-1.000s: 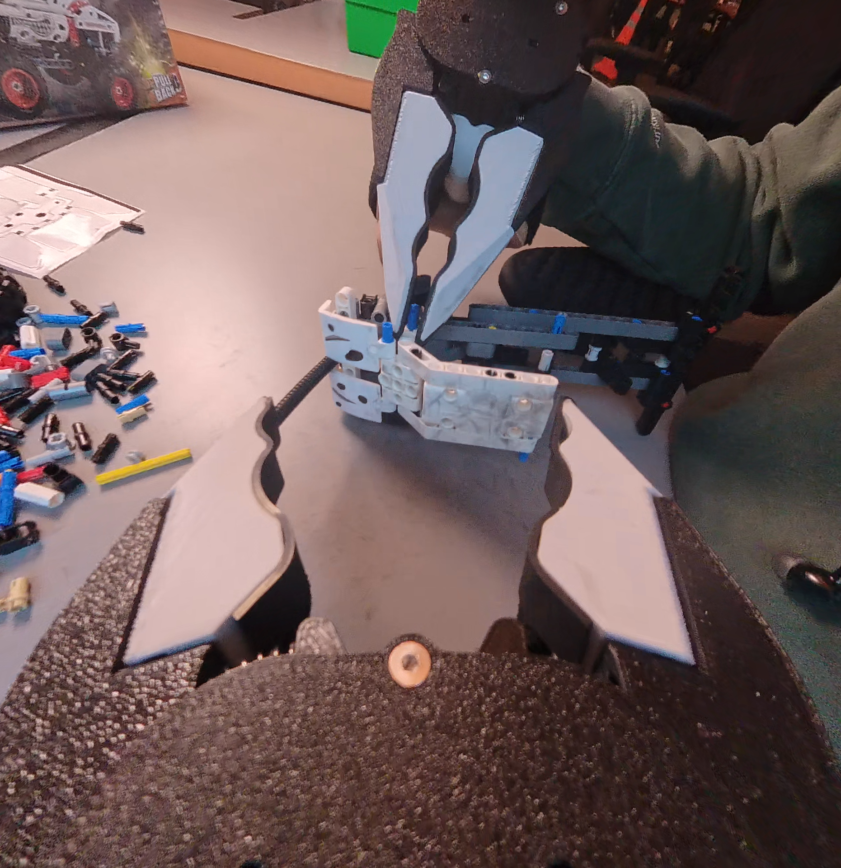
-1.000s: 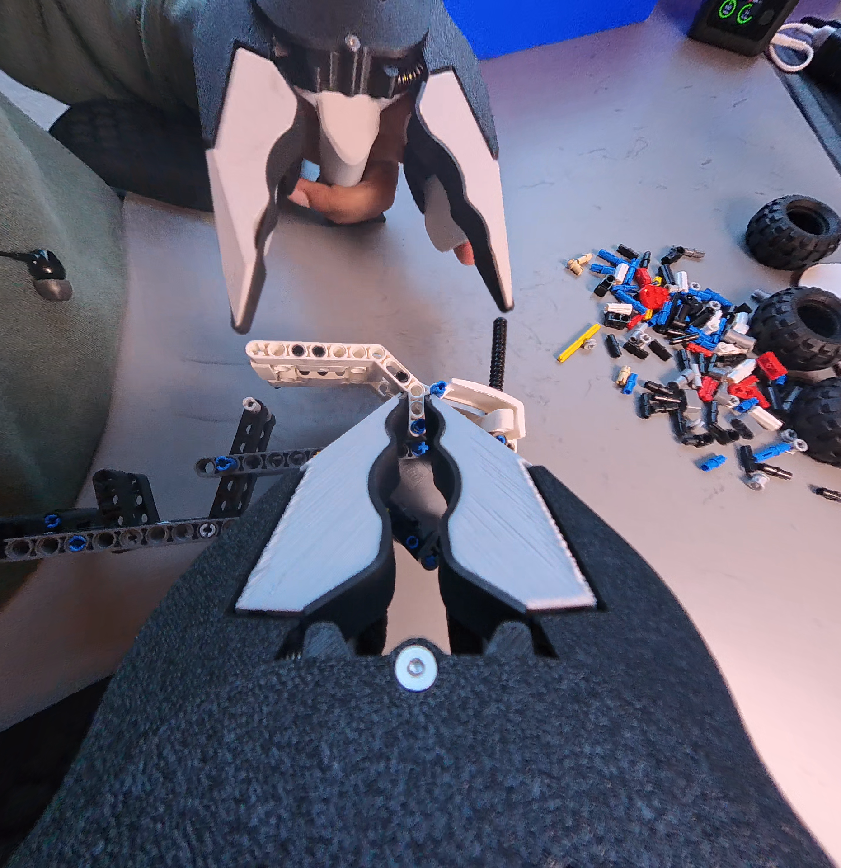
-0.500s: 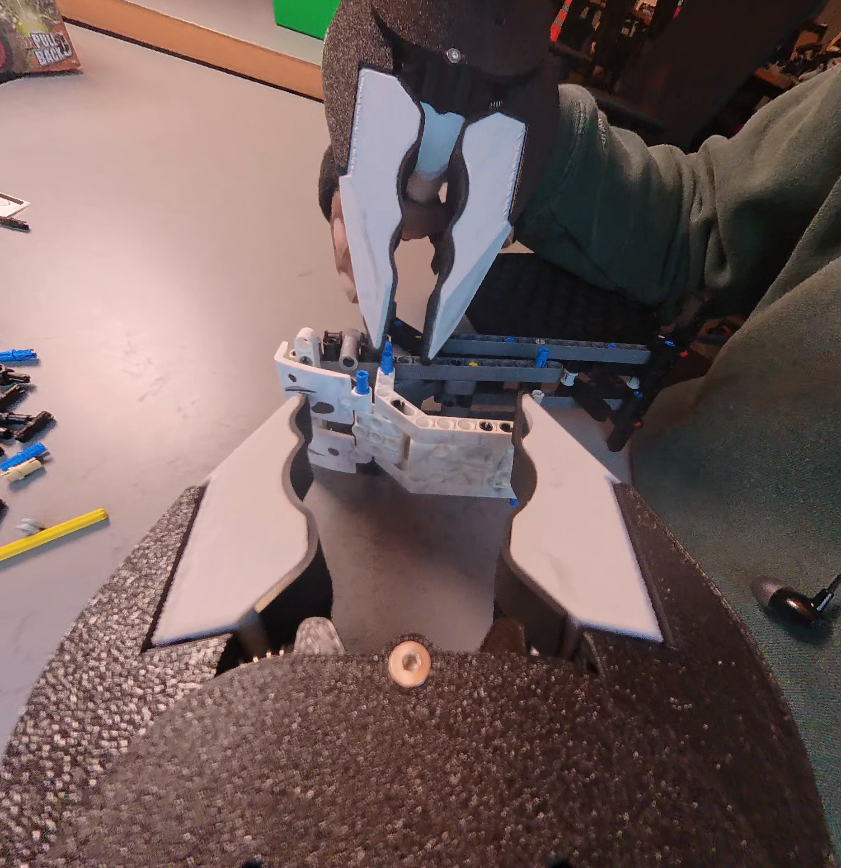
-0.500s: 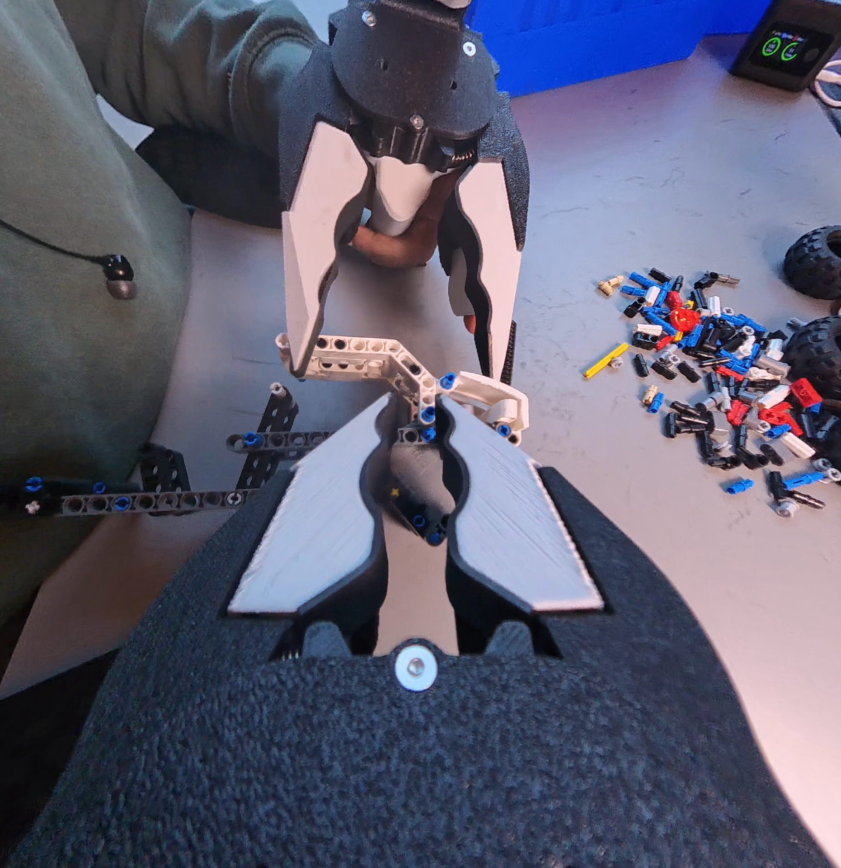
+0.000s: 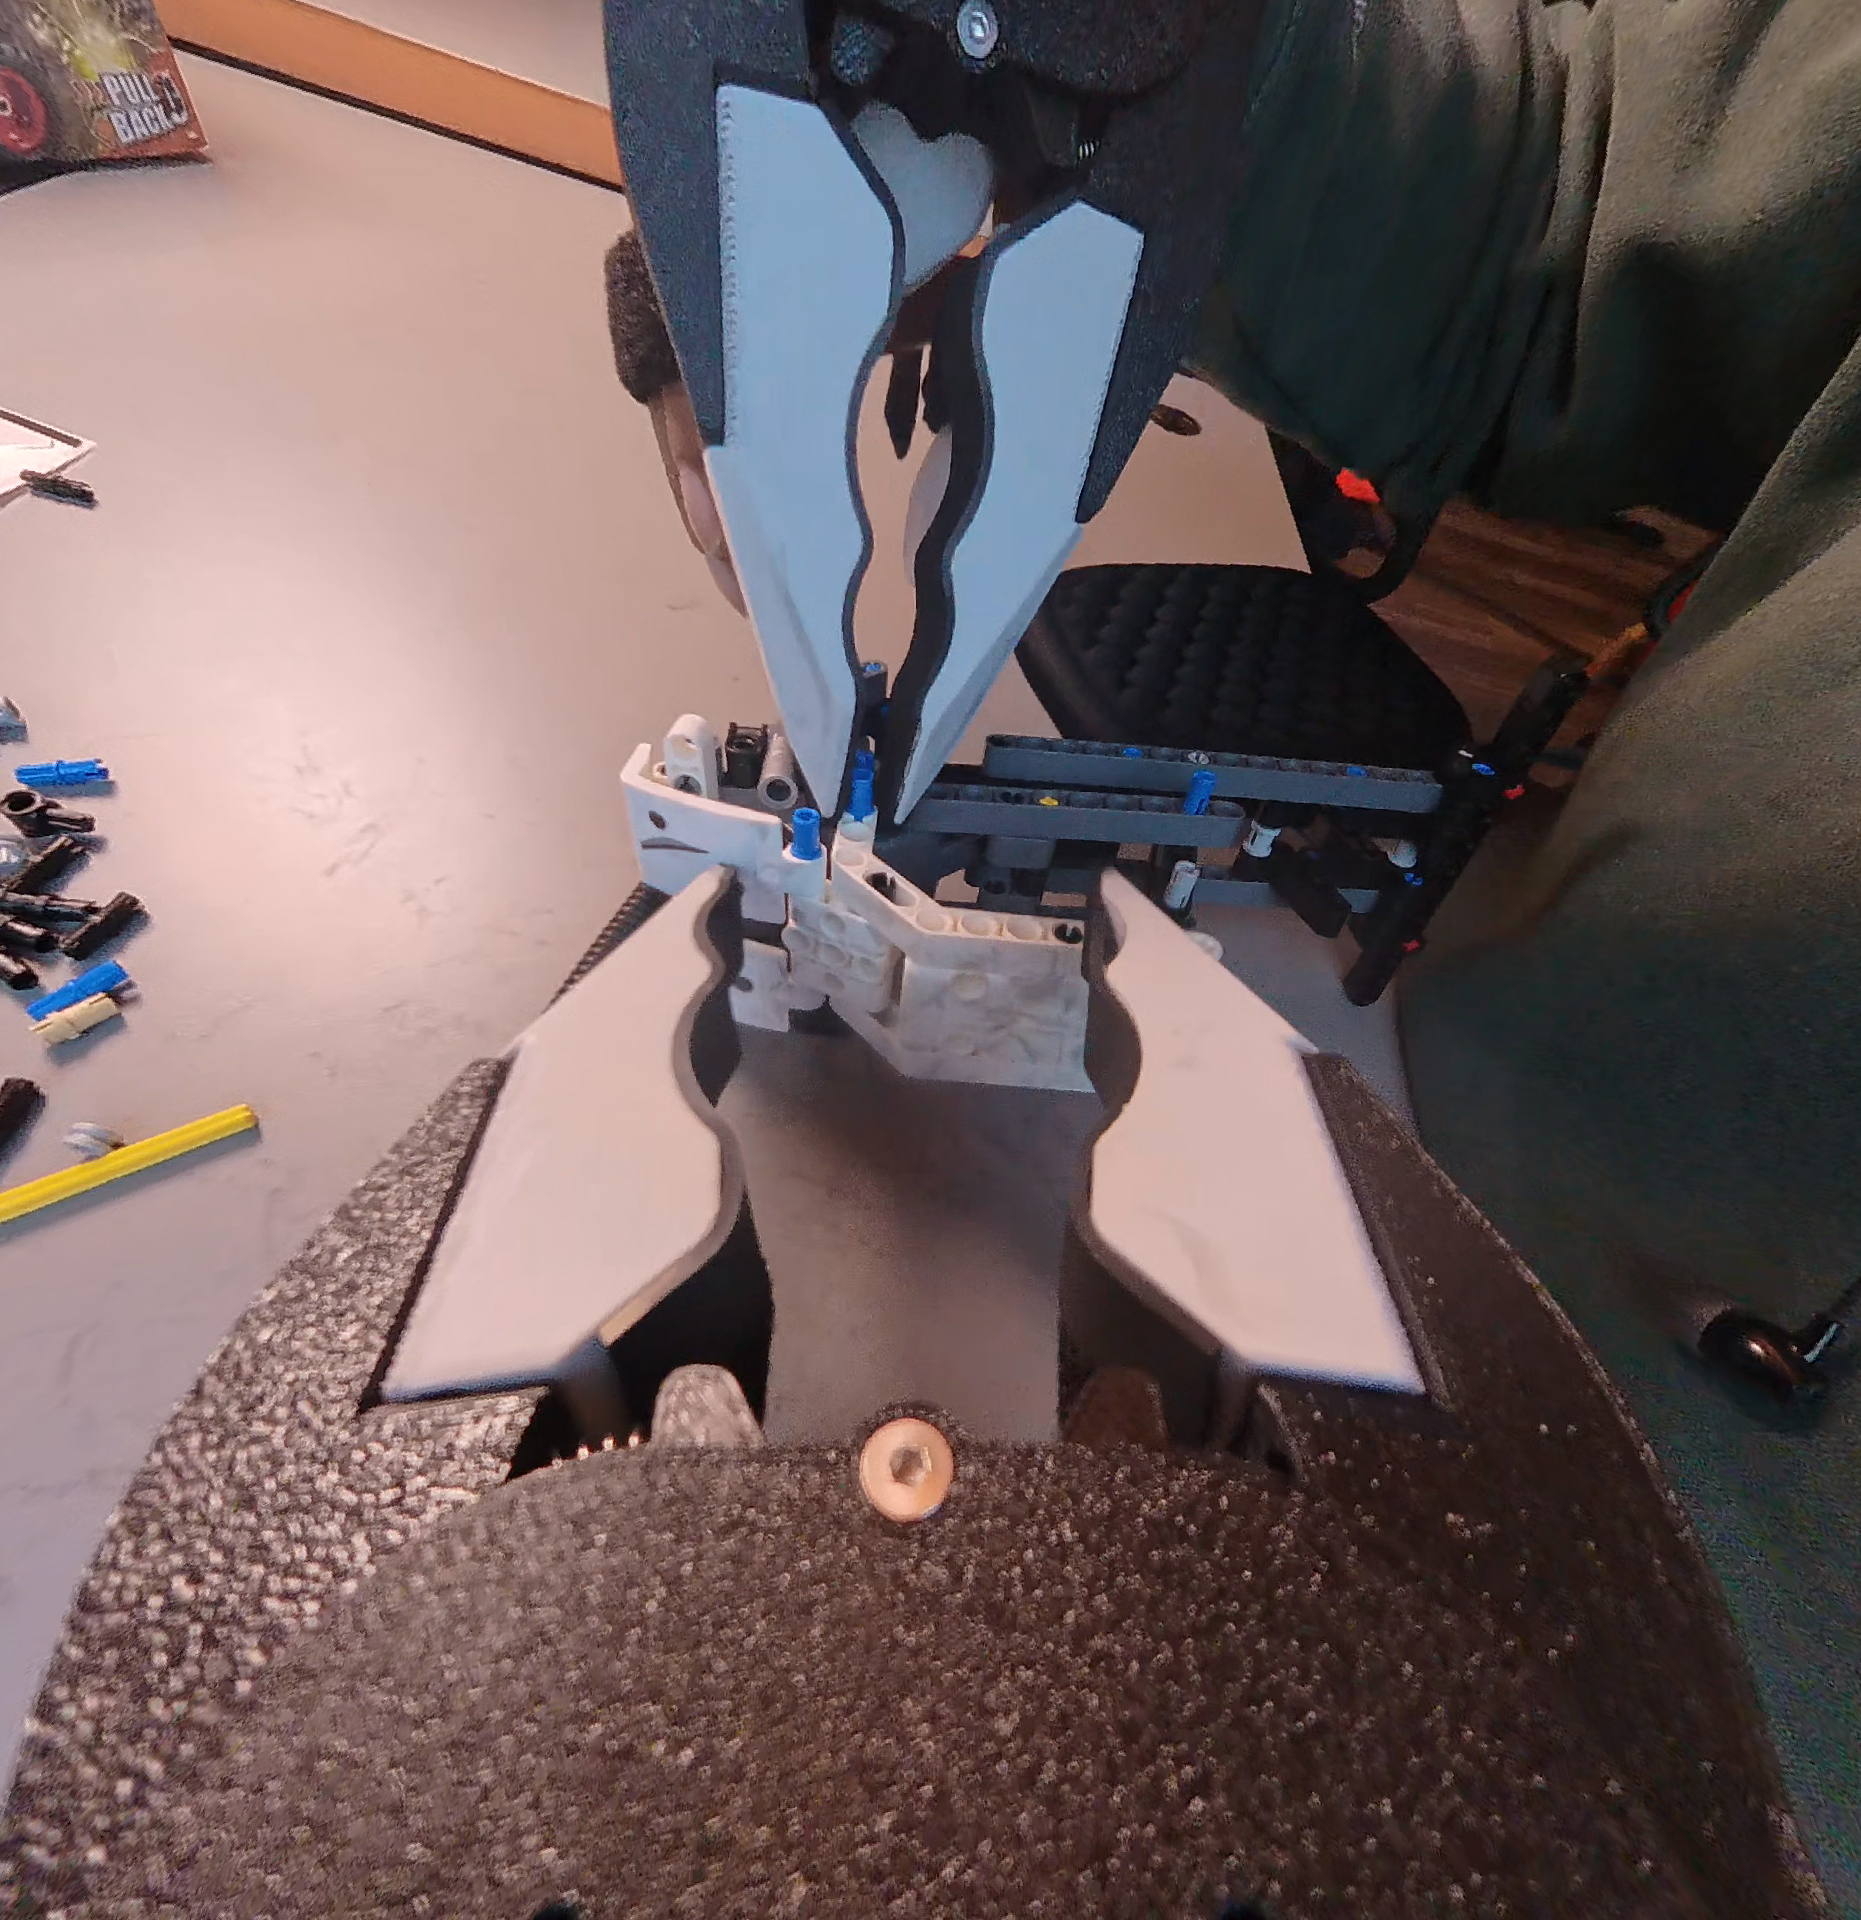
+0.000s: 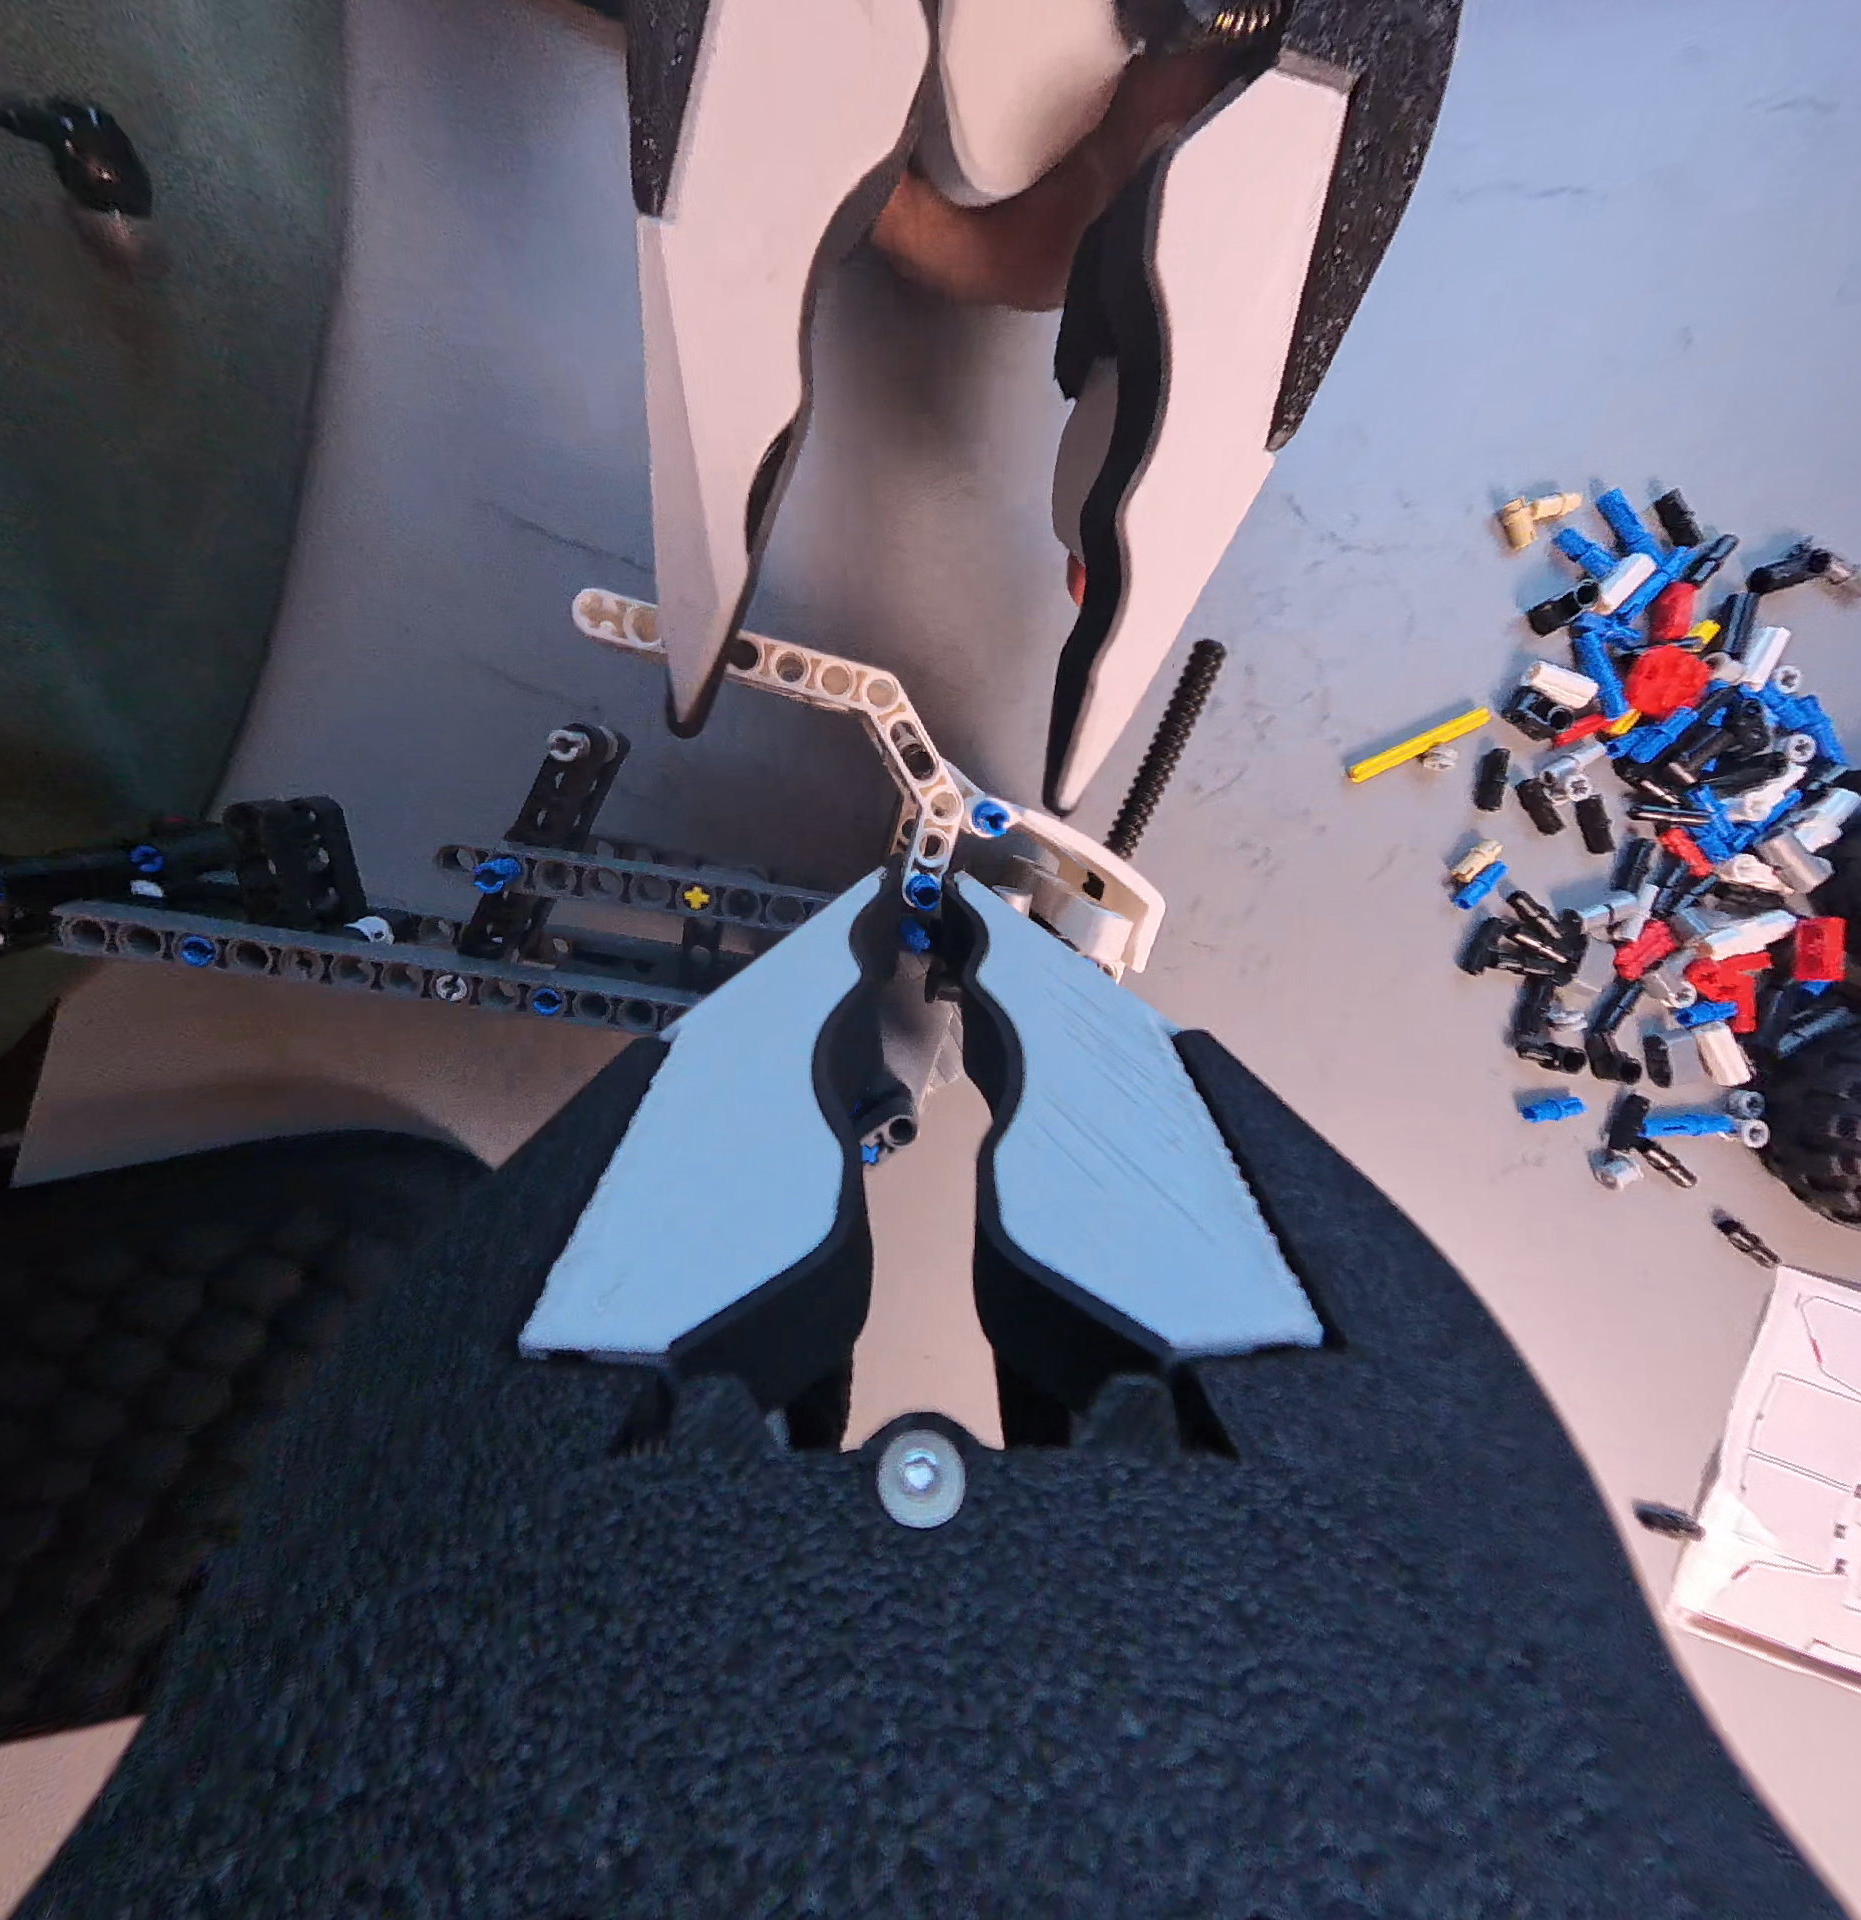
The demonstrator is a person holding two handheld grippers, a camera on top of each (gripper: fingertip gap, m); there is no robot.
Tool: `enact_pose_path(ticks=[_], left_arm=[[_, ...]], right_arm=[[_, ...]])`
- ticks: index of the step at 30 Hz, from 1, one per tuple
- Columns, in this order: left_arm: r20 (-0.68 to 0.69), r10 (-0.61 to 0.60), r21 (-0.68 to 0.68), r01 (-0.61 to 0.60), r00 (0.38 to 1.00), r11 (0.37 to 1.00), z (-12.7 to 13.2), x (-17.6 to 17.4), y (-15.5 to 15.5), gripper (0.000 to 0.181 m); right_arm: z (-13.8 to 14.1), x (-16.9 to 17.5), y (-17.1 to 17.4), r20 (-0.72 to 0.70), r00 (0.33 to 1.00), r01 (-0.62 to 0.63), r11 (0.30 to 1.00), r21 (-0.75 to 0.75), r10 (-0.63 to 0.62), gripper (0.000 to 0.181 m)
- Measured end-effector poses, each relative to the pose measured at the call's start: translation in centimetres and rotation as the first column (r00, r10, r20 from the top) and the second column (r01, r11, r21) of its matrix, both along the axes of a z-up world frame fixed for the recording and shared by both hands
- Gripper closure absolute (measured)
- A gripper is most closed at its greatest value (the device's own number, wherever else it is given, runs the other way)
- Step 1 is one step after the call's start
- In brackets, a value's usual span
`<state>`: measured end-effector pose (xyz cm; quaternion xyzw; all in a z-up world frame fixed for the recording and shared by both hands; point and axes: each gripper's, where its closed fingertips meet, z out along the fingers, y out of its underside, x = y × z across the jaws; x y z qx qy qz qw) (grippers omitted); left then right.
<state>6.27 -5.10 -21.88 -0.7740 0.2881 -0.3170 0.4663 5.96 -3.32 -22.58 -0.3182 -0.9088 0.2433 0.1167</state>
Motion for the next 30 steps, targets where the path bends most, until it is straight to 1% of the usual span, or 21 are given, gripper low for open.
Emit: enact_pose_path(ticks=[1,6,10,15,18,20,22,24,30], left_arm=[[-0.005,0.007,0.003,-0.007,1.000,1.000,0.1,-0.1,0.0,0.121],[-0.042,0.039,-0.025,-0.040,0.998,0.999,0.3,-0.3,0.0,0.131],[-0.063,0.033,-0.096,-0.039,0.997,0.995,0.1,0.2,0.1,0.137],[-0.060,0.048,-0.193,-0.059,0.997,0.979,-0.3,0.7,0.7,0.140],[-0.076,0.056,-0.231,-0.073,0.995,0.970,-0.5,0.9,1.2,0.145],[-0.093,0.059,-0.242,-0.080,0.994,0.967,-0.6,1.0,1.5,0.148],[-0.106,0.063,-0.247,-0.087,0.992,0.965,-0.6,1.0,1.7,0.150],[-0.123,0.063,-0.241,-0.092,0.990,0.966,-0.6,1.0,1.9,0.152],[-0.169,0.060,-0.227,-0.098,0.984,0.969,-0.7,1.0,2.3,0.158]], right_arm=[[0.0,0.1,0.0,0.016,1.000,-0.010,1.000,0.010,0.009,0.175],[0.0,0.5,0.3,0.064,0.997,-0.034,0.999,0.038,0.032,0.175],[0.0,0.8,0.6,0.083,0.996,-0.041,0.998,0.056,0.036,0.175],[0.0,1.2,0.9,0.083,0.996,-0.023,0.997,0.067,0.018,0.175],[0.3,1.4,1.1,0.078,0.997,-0.009,0.998,0.064,0.004,0.177],[1.1,1.7,1.3,0.068,0.998,0.005,0.999,0.031,-0.007,0.177],[1.8,2.6,1.6,0.076,0.997,0.006,1.000,0.003,-0.006,0.170],[2.1,2.9,2.1,0.055,0.998,0.021,1.000,0.007,-0.021,0.169],[1.6,2.5,1.8,0.009,0.999,0.033,0.999,0.005,-0.033,0.169]])
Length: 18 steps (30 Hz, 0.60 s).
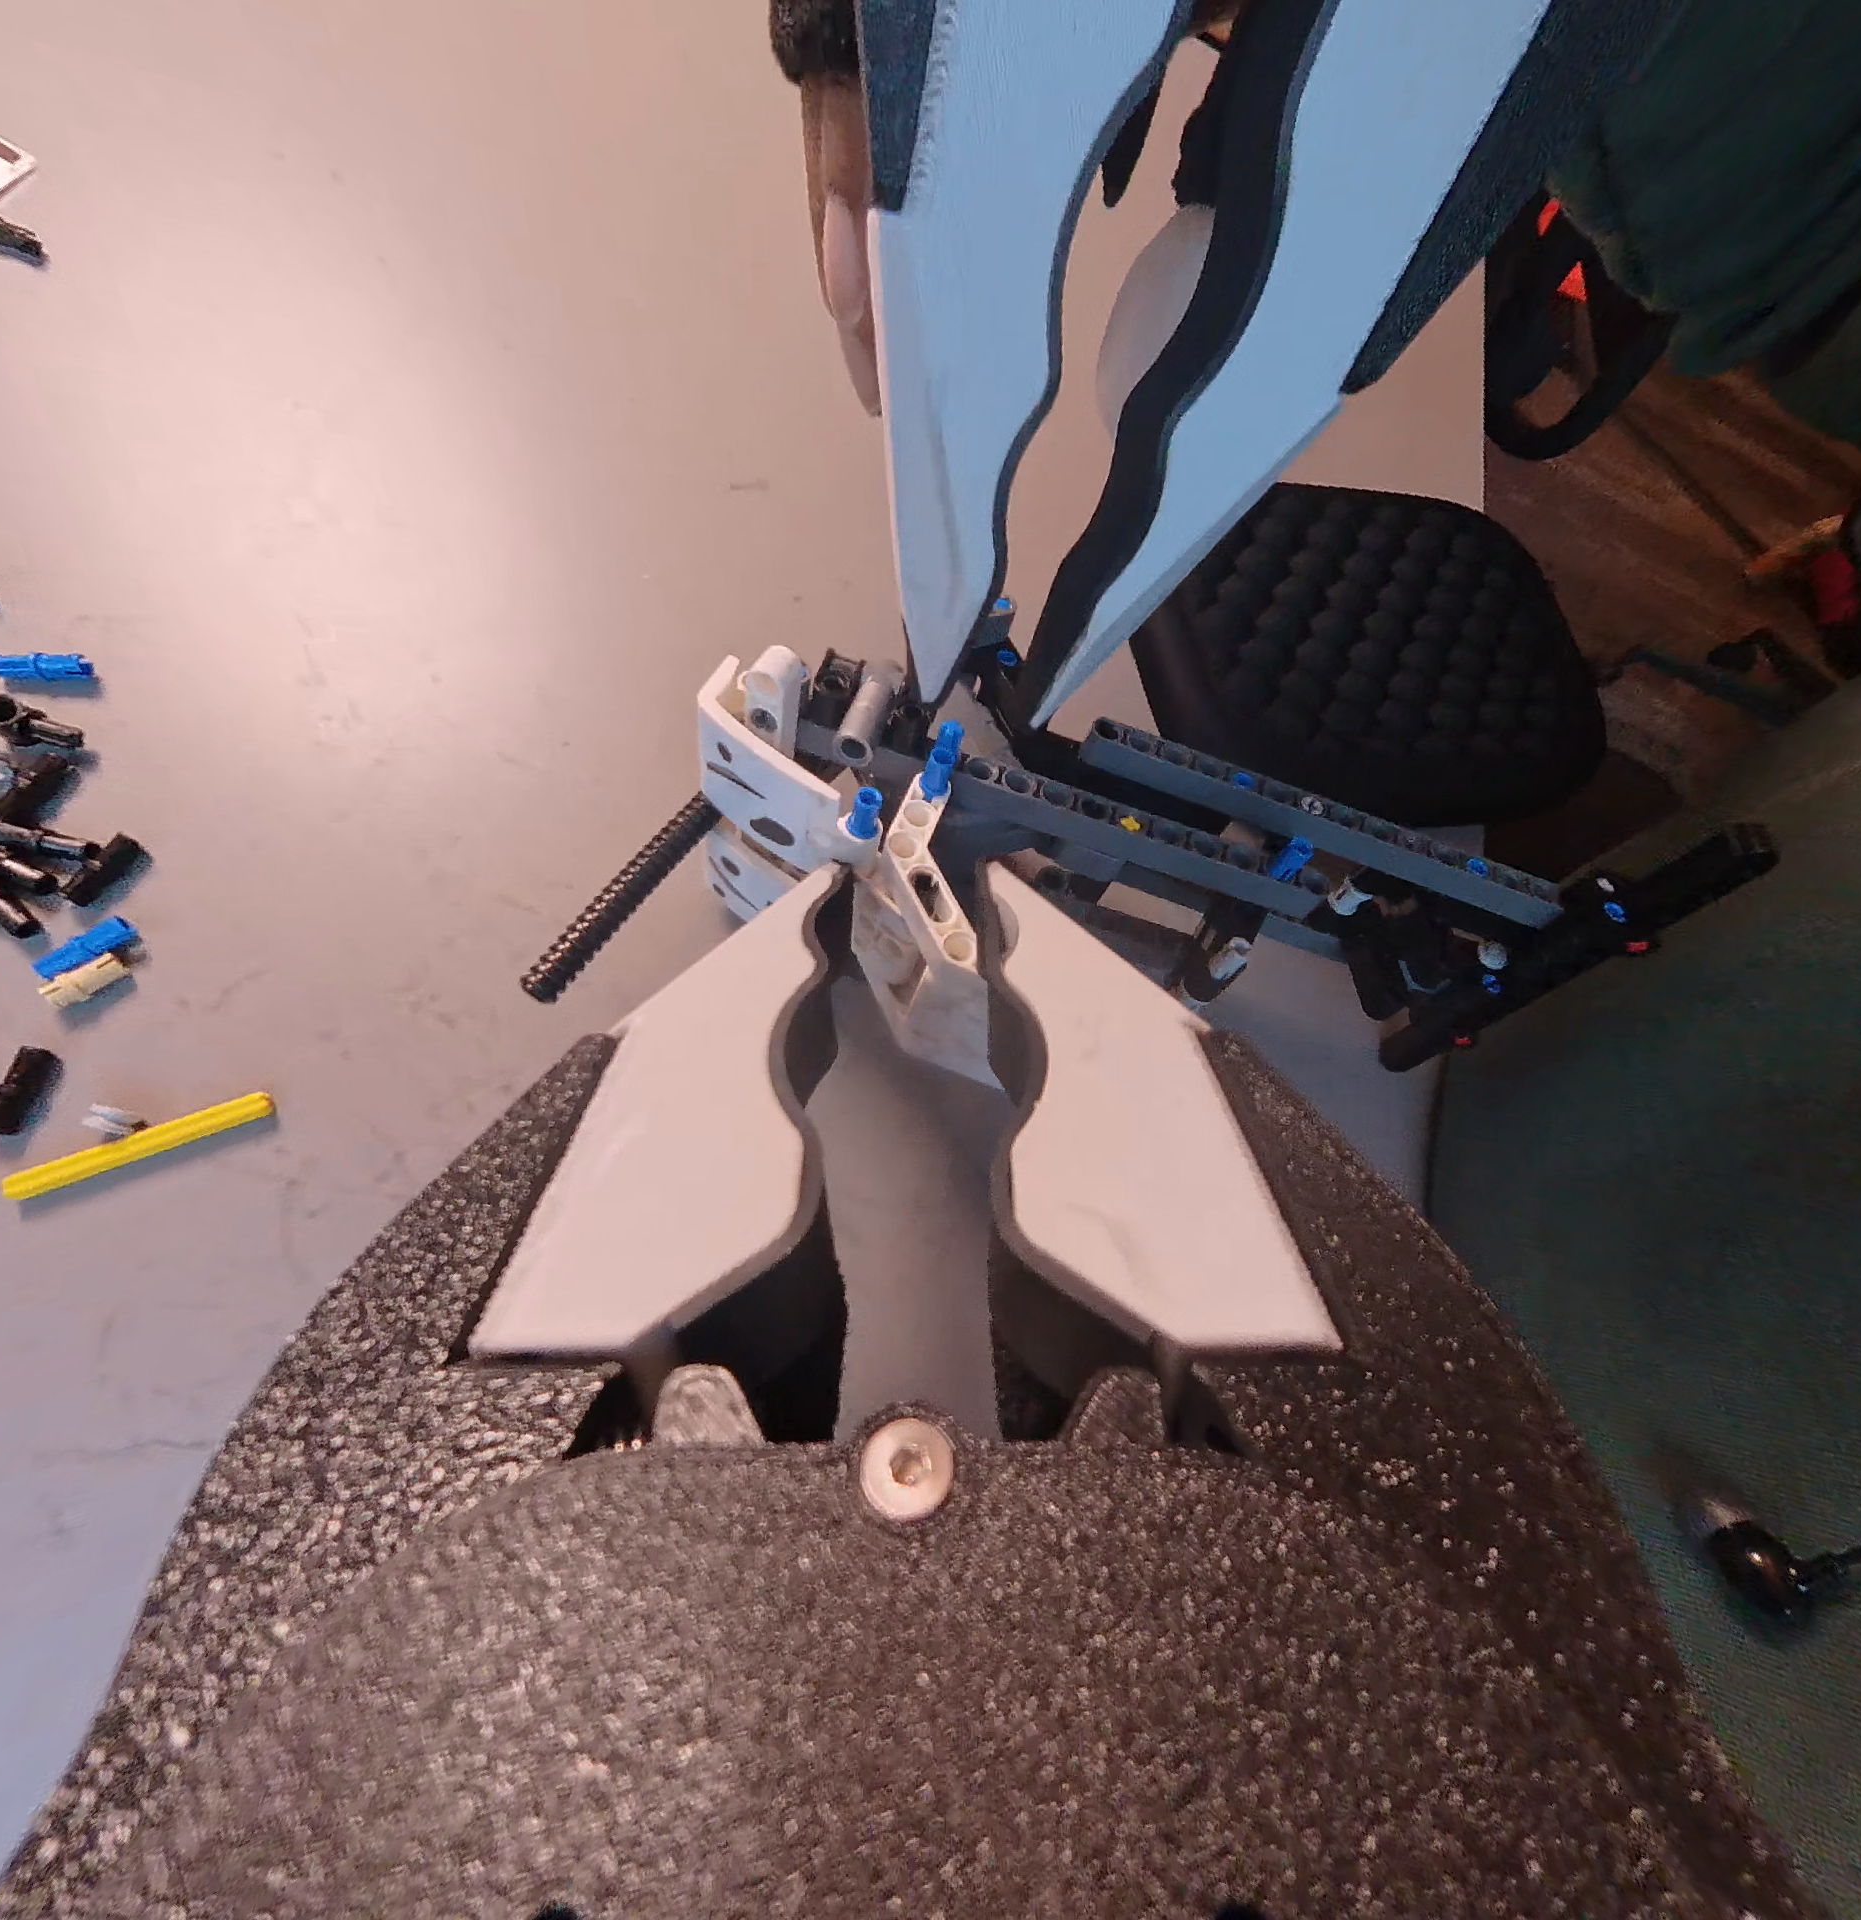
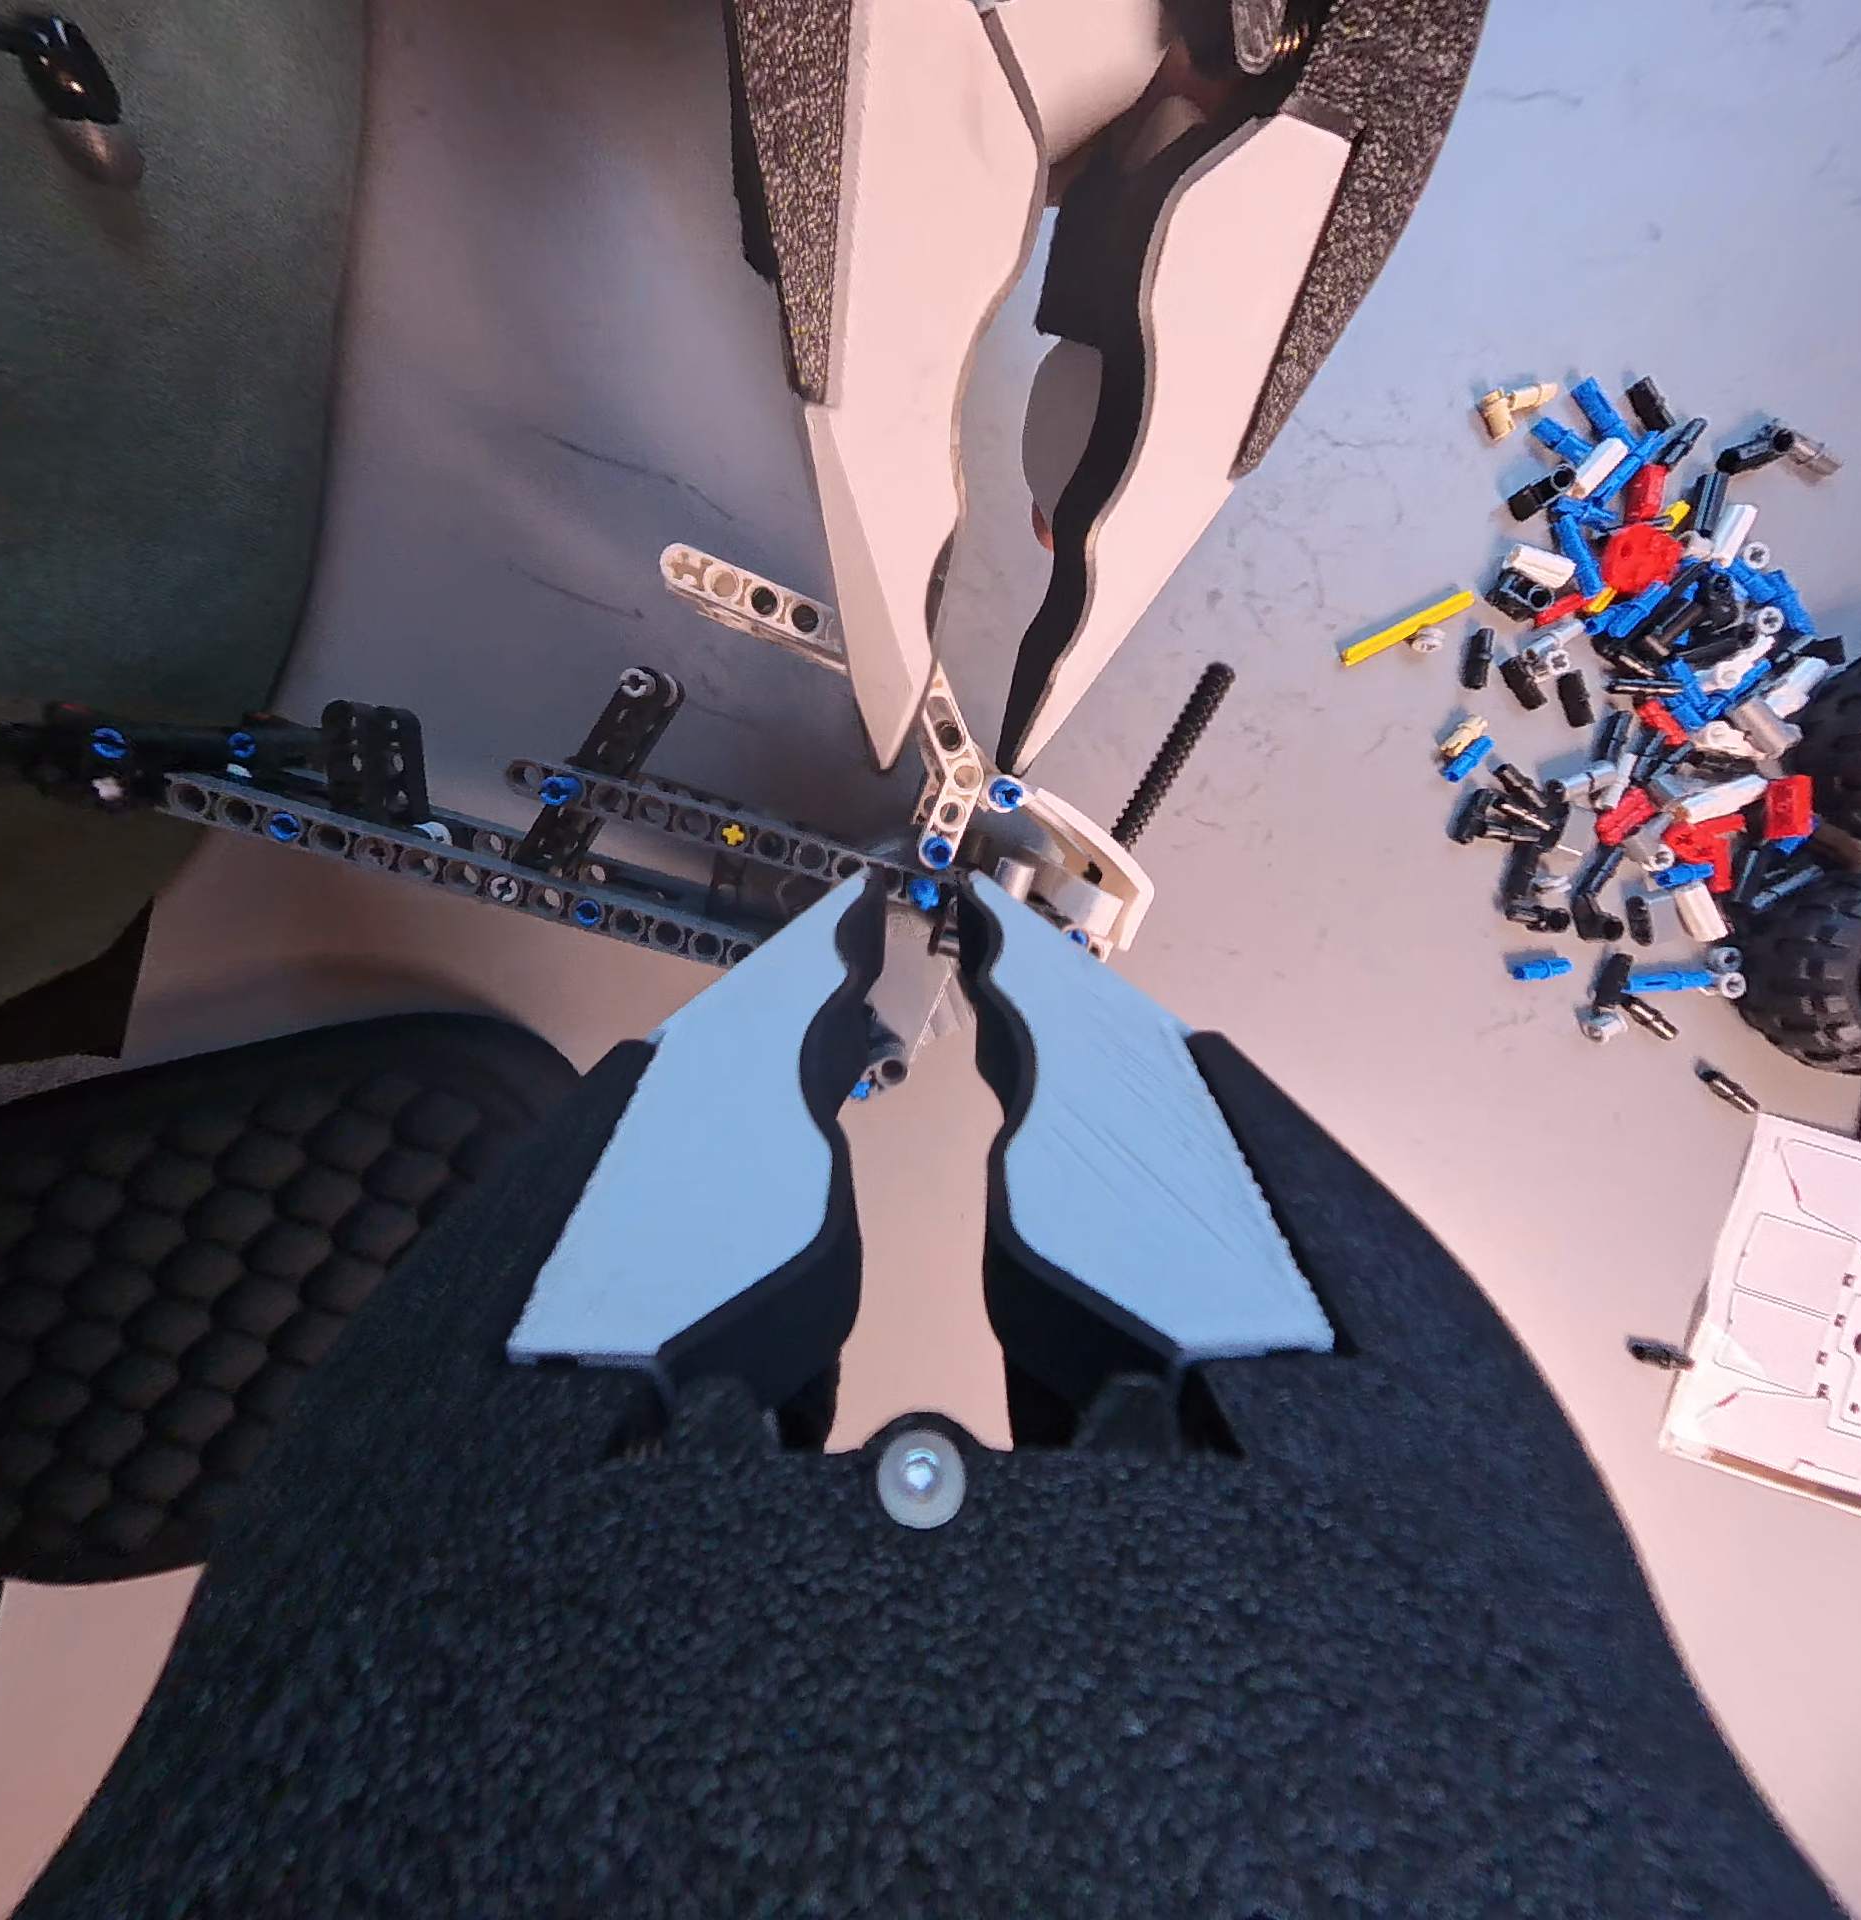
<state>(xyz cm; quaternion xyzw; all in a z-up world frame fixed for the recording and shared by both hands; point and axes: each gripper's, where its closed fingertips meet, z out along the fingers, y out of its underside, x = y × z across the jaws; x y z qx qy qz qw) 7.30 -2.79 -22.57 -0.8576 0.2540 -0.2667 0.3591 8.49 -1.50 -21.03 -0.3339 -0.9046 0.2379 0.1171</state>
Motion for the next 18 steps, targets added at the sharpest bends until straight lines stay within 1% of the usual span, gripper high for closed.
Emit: enact_pose_path(ticks=[7,11,18], left_arm=[[-0.025,-0.002,0.006,0.002,1.000,1.000,-0.2,0.0,0.2,0.162],[-0.032,-0.003,0.014,0.004,0.999,1.000,-0.2,0.0,0.3,0.163],[-0.040,-0.002,0.030,0.004,0.999,1.000,-0.1,0.1,0.4,0.163]], right_arm=[[-1.2,-0.4,0.0,0.012,1.000,-0.003,1.000,0.025,0.003,0.172],[-1.2,-0.5,0.1,0.006,1.000,-0.004,0.999,0.038,0.004,0.178],[-1.3,-0.4,0.1,0.027,1.000,0.011,0.999,0.033,-0.012,0.177]])
